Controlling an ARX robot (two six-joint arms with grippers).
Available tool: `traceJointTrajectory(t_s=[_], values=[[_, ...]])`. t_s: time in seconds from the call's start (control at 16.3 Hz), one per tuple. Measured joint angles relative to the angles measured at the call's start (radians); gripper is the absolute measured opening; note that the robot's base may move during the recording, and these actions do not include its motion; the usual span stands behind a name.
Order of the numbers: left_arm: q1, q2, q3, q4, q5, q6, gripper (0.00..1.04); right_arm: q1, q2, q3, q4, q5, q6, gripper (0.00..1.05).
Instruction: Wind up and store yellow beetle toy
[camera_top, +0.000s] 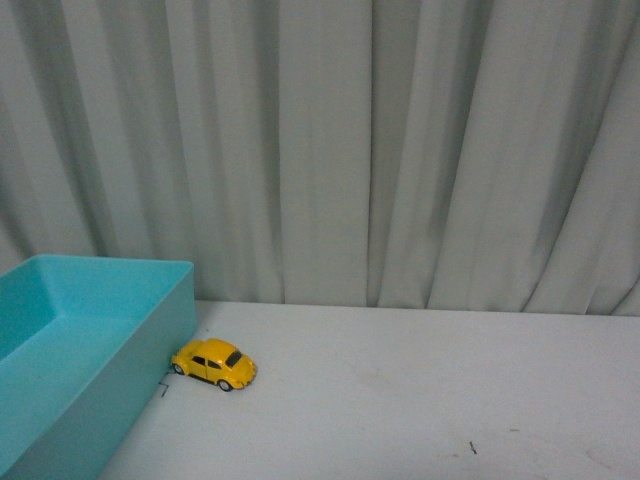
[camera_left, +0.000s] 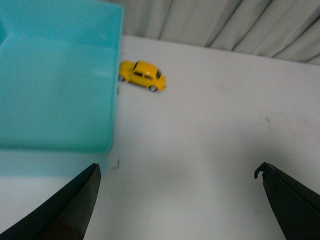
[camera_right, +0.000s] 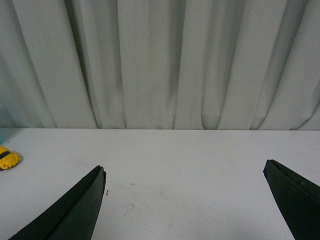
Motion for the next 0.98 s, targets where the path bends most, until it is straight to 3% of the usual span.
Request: traceJointTrajectory(t_s=[0.24,0.43,0.55,0.8,0.98], values=[[-0.066,0.542,0.219,0.332,-0.073,0.084,0.98,0.0,0.001,0.0,0.0,0.0,0.0,0.98],[-0.074,0.814,0.391,0.386,-0.101,0.218,0.98,0.0,0.001,0.0,0.0,0.0,0.0,0.98],[-0.096,1.004,0.568,0.346,-0.103,0.397,0.98,0.0,0.001,0.0,0.0,0.0,0.0,0.98],[-0.163,1.228,0.933,0.08,-0.04,0.81,0.98,0.0,0.001,0.0,0.0,0.0,0.0,0.98],[-0.173,1.262,1.004,0.022,-0.035,0.895,0.98,0.0,0.001,0.0,0.0,0.0,0.0,0.98]])
